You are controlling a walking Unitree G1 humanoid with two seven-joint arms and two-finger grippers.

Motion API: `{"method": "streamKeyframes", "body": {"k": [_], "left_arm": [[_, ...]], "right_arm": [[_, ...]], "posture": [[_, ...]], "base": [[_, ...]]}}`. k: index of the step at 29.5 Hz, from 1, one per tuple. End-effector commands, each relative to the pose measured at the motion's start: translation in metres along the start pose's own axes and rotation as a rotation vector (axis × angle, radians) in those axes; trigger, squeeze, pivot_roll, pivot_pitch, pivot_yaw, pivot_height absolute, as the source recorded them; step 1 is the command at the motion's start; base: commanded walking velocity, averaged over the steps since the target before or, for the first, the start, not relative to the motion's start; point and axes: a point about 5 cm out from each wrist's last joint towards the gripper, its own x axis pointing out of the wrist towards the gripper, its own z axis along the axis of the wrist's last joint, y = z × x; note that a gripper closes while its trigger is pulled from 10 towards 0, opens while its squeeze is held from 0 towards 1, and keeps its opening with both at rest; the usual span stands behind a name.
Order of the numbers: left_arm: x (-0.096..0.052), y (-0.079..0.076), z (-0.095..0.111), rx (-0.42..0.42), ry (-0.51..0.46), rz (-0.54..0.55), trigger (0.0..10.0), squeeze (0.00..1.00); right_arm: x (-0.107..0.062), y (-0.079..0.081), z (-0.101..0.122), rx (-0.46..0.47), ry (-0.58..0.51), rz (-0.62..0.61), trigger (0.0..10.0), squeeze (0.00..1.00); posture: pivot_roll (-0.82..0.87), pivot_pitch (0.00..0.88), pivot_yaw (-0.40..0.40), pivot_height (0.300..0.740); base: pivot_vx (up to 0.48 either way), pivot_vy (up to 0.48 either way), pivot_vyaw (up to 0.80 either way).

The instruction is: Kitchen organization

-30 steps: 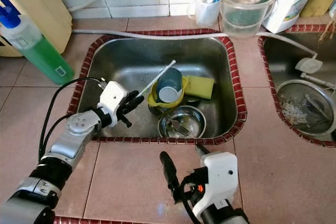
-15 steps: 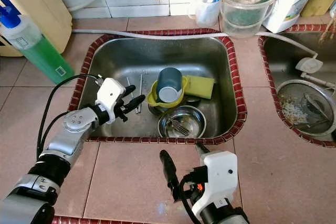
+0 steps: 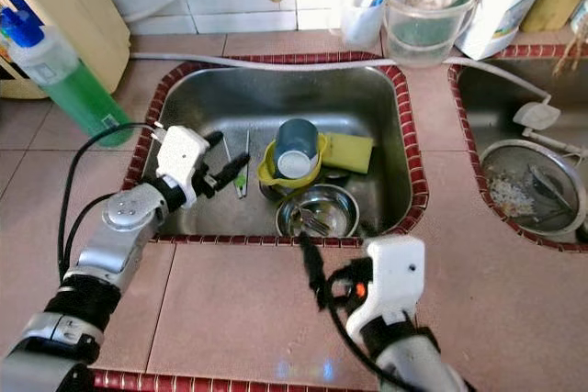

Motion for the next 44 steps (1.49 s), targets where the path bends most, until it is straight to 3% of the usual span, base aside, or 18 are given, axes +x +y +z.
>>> {"method": "streamKeyframes", "body": {"k": [1, 7, 9, 21, 44], "left_arm": [[-0.009, 0.002, -0.004, -0.033, 0.004, 0.072, 10.0, 0.00], [-0.014, 0.003, -0.005, -0.078, 0.004, 0.145, 10.0, 0.00], [-0.018, -0.001, 0.000, -0.105, -0.014, 0.186, 10.0, 0.00], [-0.025, -0.011, 0.007, -0.126, -0.033, 0.245, 10.0, 0.00], [-0.036, -0.016, 0.009, -0.128, -0.003, 0.250, 10.0, 0.00]], "right_arm": [[0.005, -0.007, -0.003, 0.001, -0.006, -0.048, 10.0, 0.00], [0.017, -0.015, -0.001, -0.016, -0.040, -0.084, 10.0, 0.00], [0.029, -0.023, 0.003, -0.040, -0.078, -0.111, 10.0, 0.00], [0.048, -0.031, 0.011, -0.082, -0.154, -0.144, 10.0, 0.00], [0.052, -0.037, 0.007, -0.103, -0.188, -0.164, 10.0, 0.00]], "posture": [[-0.20, 0.167, 0.094, 0.740], [-0.18, 0.143, 0.086, 0.740], [-0.17, 0.125, 0.081, 0.740], [-0.15, 0.089, 0.069, 0.740], [-0.15, 0.061, 0.062, 0.740]], "base": [[0.000, 0.000, 0.00], [0.000, 0.000, 0.00], [0.000, 0.000, 0.00], [0.000, 0.000, 0.00], [0.000, 0.000, 0.00]]}}
